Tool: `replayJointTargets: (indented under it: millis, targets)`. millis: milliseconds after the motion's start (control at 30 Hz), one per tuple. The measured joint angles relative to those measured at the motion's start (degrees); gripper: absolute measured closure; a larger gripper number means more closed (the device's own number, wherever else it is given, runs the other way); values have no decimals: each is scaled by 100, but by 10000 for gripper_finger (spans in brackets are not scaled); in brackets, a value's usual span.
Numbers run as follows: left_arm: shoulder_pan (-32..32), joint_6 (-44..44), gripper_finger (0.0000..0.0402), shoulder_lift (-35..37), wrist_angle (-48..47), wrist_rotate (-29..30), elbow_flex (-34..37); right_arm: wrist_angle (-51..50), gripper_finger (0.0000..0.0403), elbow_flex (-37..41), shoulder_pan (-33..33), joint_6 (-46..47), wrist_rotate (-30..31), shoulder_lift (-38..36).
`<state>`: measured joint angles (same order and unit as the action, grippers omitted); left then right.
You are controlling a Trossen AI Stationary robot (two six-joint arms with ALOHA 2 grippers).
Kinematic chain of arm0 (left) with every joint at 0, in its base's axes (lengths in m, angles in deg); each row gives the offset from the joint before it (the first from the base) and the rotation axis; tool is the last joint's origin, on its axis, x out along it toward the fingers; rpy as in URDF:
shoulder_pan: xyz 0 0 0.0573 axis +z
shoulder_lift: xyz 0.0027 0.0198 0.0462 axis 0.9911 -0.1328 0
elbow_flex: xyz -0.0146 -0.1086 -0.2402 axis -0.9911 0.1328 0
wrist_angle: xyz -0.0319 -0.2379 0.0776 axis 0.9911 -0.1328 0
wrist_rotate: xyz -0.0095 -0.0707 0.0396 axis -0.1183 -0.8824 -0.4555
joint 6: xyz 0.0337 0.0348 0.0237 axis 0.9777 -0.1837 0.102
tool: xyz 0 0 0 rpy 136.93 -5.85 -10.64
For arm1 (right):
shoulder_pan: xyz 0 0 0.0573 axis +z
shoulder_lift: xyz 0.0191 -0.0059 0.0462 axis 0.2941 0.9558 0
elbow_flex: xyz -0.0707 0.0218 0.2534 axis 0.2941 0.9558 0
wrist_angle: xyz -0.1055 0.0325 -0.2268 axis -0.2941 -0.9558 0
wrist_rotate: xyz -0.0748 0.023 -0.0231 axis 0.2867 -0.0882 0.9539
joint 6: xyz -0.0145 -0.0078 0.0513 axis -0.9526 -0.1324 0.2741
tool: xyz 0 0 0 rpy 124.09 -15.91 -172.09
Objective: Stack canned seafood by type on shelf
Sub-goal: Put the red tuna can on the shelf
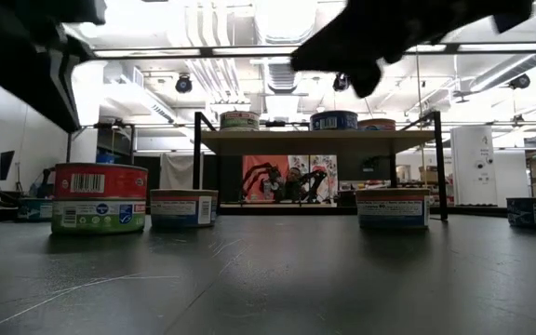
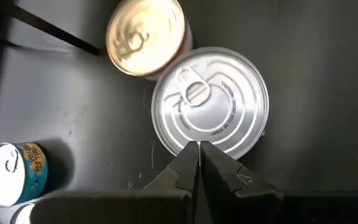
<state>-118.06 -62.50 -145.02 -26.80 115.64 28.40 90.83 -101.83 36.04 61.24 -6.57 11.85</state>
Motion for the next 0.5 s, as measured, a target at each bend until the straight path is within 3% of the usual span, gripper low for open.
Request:
replayJointTargets:
  millis: [233,500]
  targets:
    - [-116,-852,401,650,188,223,436,-28,394,-801,-293,-317,-77,967]
    - [-141,-1420,401,743,811,19,1293,-126,394,-1735,-578,-519,-555,1817]
